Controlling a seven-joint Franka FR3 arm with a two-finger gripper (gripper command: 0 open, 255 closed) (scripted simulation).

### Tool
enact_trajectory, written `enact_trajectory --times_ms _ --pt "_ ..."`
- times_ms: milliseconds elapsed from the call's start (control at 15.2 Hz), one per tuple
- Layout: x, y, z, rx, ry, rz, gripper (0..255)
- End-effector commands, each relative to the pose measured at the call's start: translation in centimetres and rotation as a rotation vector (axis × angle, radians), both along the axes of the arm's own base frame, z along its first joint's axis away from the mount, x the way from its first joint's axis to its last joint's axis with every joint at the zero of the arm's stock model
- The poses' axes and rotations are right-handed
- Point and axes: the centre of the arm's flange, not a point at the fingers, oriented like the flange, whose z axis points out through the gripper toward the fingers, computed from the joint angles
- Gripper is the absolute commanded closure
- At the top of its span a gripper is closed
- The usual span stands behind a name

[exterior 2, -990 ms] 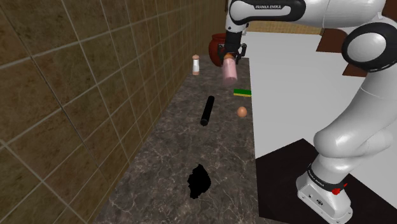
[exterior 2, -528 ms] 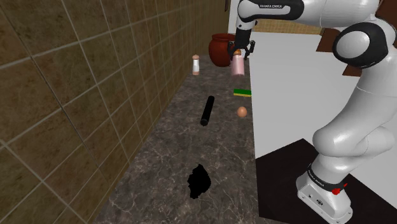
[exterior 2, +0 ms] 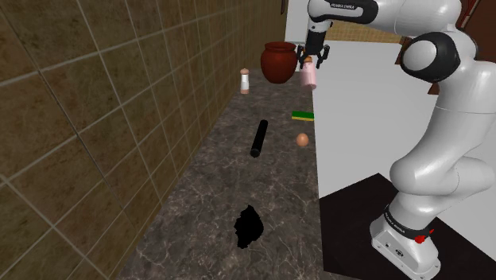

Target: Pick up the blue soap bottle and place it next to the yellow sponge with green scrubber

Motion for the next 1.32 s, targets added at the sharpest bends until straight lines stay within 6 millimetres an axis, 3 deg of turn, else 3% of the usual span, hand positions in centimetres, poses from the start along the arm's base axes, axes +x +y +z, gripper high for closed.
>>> enact_trajectory --times_ms 0,198,1254 --pt "0.9 -2.5 -0.3 0.000 -0.001 0.001 255" --pt "2.2 -5.5 -0.3 0.000 -0.001 0.001 255" --pt "2.2 -5.5 -8.7 0.000 -0.001 0.001 255"
